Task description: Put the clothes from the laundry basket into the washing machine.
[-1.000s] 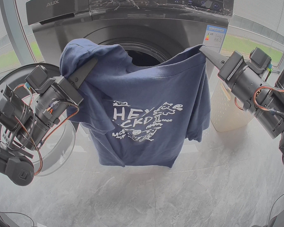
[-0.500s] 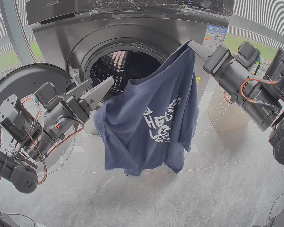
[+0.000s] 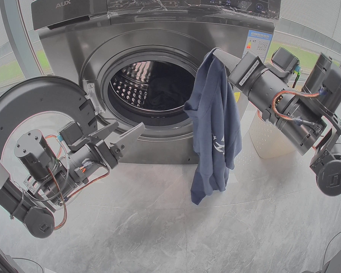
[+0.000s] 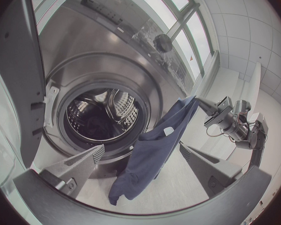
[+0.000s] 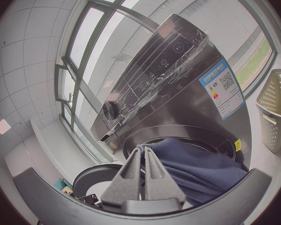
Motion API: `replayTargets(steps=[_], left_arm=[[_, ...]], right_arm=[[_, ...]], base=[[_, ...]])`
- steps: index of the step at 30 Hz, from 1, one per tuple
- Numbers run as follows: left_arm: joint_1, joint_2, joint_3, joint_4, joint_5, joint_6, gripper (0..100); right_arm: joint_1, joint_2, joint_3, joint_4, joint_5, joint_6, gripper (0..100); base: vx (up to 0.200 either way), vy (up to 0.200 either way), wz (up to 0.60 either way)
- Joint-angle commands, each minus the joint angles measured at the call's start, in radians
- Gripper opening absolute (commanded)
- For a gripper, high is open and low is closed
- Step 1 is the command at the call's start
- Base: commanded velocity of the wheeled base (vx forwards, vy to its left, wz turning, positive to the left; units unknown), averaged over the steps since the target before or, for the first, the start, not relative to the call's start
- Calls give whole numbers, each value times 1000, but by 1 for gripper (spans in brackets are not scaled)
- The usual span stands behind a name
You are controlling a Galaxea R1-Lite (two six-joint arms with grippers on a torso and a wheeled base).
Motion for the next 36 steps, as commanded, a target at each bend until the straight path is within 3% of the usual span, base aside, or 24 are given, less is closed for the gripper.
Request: replayTargets(steps=[1, 6, 8, 14, 20, 36], left_arm=[[-5, 77, -6, -4, -1, 1, 100], [-3, 157, -50, -4, -9, 16, 100], [1, 188, -70, -4, -9, 48, 100], [-3, 222, -92, -4, -37, 66, 100], [1, 297, -164, -2, -47, 120, 100], [-26, 429, -369, -2, -47, 122, 100]], right_arm=[[3, 4, 6, 0, -1, -2, 0], [3, -1, 9, 0, -1, -2, 0], [3, -4, 15, 0, -1, -2, 0], [13, -4, 17, 0, -1, -2, 0], [41, -4, 17, 0, 1, -2, 0], [67, -4, 37, -3, 4, -2, 0]], base=[[0, 0, 0], [0, 0, 0], [0, 0, 0], [0, 0, 0], [0, 0, 0], [0, 0, 0]])
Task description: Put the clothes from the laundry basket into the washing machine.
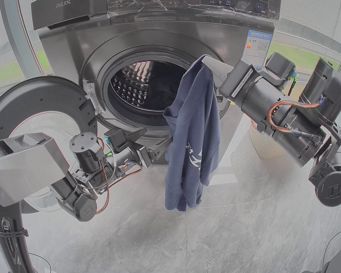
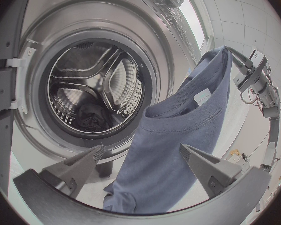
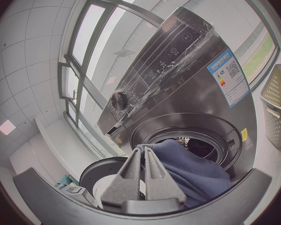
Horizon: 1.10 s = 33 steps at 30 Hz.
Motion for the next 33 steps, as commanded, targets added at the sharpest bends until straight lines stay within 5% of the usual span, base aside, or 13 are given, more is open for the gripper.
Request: replayTargets(steps=[1, 33], left_arm=[[-17, 46, -45, -3, -7, -2, 100], [-42, 220, -327, -1, -37, 13, 100]], right_arm=[[5, 0, 5, -1, 0, 0, 0], [31, 6, 30, -3, 10, 0, 0]], base=[[0, 0, 0], [0, 0, 0]])
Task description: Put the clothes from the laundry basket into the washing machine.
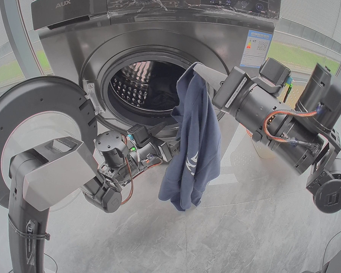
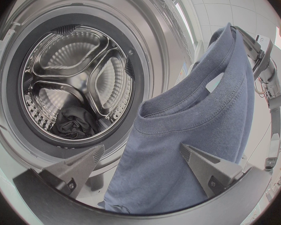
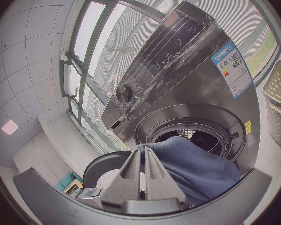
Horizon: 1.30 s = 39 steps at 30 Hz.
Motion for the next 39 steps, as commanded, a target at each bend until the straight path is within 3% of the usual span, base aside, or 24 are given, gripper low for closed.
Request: replayTargets(steps=[1, 15, 28, 31, 39], left_arm=[[4, 19, -23, -2, 6, 15, 100], [58, 17, -44, 1, 6, 13, 100], [-5, 17, -47, -2, -20, 18, 100], [-6, 19, -38, -2, -52, 19, 100], [3, 21, -40, -4, -69, 18, 100]], right_arm=[[-4, -1, 11, 0, 0, 0, 0], [-27, -42, 46, 0, 14, 0, 0], [-16, 38, 12, -23, 15, -22, 0], [-16, 41, 11, -25, 15, -22, 0], [-20, 41, 17, -26, 17, -22, 0]], base=[[0, 0, 0], [0, 0, 0], [0, 0, 0], [0, 0, 0], [0, 0, 0]])
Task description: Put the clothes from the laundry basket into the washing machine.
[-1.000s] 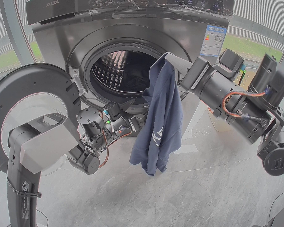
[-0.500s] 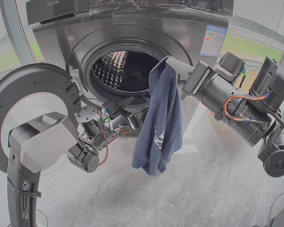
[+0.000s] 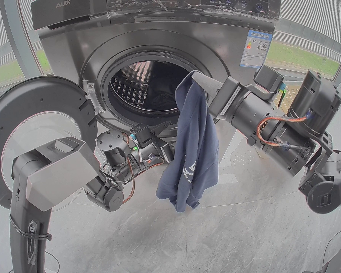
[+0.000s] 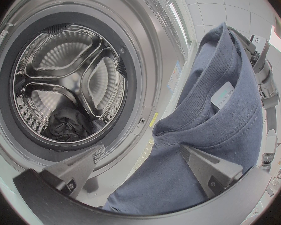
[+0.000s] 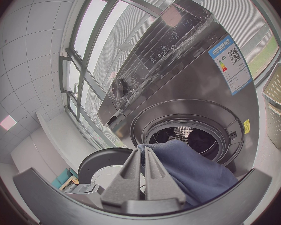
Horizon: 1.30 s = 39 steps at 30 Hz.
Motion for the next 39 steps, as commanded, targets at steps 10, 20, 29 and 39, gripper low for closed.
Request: replayTargets(steps=[10, 20, 29, 39], left_arm=[[39, 4, -33, -1, 52, -3, 0], [97, -114, 84, -3, 95, 0, 0], [88, -214, 279, -4, 82, 11, 0], [83, -265, 378, -4, 1, 21, 100]], right_arm=[[-16, 3, 5, 0, 0, 1, 0], [-39, -26, 8, 2, 0, -18, 0], [-36, -23, 7, 0, 0, -21, 0], [-36, -23, 7, 0, 2, -21, 0]], base=[[0, 0, 0], [0, 0, 0], [0, 0, 0], [0, 0, 0]])
